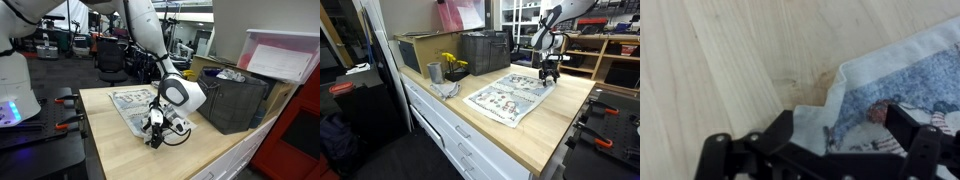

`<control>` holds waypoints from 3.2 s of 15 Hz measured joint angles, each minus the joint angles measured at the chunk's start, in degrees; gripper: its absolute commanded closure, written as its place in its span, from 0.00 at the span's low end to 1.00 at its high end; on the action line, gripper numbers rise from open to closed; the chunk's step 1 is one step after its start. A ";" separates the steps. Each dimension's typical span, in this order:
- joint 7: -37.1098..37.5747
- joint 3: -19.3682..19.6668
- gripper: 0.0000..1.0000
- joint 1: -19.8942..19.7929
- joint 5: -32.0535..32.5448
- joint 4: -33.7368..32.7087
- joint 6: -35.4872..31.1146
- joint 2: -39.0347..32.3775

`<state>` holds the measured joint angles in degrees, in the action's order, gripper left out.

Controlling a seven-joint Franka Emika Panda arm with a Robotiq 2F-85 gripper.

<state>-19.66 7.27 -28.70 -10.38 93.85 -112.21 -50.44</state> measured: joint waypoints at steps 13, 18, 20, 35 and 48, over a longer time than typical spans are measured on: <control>-0.01 -0.38 0.00 -3.60 -12.75 2.05 0.35 1.38; -0.25 -0.79 0.31 -5.07 -17.86 4.90 0.33 4.43; -0.26 -0.81 0.47 -5.23 -19.13 6.09 0.33 5.59; 3.35 1.69 0.72 0.82 -11.88 10.17 -4.93 10.23; 15.43 7.27 0.00 3.08 -5.76 15.13 -8.72 11.48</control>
<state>-4.23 14.54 -25.62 -16.14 108.98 -120.93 -38.96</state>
